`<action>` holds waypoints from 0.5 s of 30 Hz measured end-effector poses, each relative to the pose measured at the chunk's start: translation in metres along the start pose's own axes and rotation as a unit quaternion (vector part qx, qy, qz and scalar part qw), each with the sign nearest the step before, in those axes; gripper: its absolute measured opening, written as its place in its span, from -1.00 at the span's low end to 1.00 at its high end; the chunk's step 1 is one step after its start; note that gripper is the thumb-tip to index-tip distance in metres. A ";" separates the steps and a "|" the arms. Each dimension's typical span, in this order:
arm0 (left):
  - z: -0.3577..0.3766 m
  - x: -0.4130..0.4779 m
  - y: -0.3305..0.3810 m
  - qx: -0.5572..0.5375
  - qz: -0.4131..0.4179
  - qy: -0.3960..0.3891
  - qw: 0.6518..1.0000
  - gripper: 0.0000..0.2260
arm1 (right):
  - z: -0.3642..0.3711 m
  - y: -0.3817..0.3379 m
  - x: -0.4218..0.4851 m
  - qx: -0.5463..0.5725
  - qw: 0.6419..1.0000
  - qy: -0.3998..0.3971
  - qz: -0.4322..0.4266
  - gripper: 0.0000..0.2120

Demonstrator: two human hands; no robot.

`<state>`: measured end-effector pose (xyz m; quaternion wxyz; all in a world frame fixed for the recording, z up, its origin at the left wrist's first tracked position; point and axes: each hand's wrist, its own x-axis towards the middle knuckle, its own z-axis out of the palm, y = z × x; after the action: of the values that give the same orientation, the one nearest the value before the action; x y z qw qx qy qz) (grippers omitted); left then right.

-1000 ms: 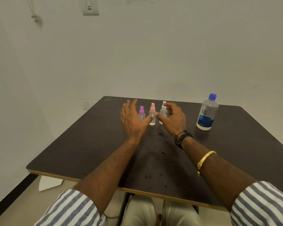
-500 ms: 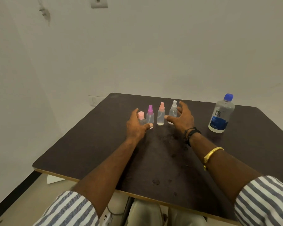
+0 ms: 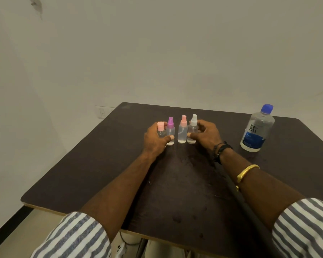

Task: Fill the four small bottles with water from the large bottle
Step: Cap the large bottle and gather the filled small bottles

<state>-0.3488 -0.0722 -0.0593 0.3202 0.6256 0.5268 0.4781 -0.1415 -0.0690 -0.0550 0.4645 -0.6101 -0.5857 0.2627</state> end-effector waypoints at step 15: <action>-0.001 0.022 -0.011 0.010 0.028 -0.037 0.999 -0.58 | 0.016 0.001 0.004 0.056 0.997 -0.042 -0.033 -0.57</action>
<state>-0.3538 -0.0482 -0.0634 0.3192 0.6605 0.5016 0.4584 -0.1538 -0.0607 -0.0619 0.4809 -0.5521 -0.6090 0.3050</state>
